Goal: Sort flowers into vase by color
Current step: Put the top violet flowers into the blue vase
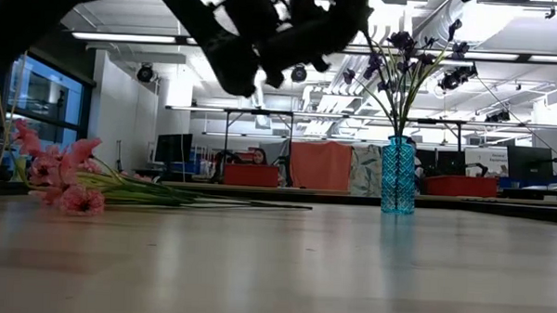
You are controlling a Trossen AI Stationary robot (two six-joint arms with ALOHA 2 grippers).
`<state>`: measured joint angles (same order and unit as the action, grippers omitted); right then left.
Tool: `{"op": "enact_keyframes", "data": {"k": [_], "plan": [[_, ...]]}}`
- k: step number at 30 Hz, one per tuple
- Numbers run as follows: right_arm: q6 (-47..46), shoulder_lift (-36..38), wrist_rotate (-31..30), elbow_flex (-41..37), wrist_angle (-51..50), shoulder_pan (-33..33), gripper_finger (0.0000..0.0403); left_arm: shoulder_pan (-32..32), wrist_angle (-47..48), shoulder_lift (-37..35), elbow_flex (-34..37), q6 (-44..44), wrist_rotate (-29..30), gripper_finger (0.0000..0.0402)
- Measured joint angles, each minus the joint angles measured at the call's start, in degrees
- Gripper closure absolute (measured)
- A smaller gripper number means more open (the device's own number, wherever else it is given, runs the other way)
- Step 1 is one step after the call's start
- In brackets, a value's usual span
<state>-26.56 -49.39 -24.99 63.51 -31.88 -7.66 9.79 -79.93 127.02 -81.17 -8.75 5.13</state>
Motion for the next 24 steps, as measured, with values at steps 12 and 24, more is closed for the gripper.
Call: {"op": "enact_keyframes", "data": {"k": [12, 24], "plan": [[0.06, 0.02, -1.25, 0.00, 0.04, 0.00, 0.0098, 2.30, 4.48, 11.48, -14.63, -0.83, -0.16, 0.0395], [0.06, 0.02, -2.04, 0.00, 0.13, 0.00, 0.0098, 4.83, 8.16, 12.00, -15.42, 0.92, 1.39, 0.0394]]}}
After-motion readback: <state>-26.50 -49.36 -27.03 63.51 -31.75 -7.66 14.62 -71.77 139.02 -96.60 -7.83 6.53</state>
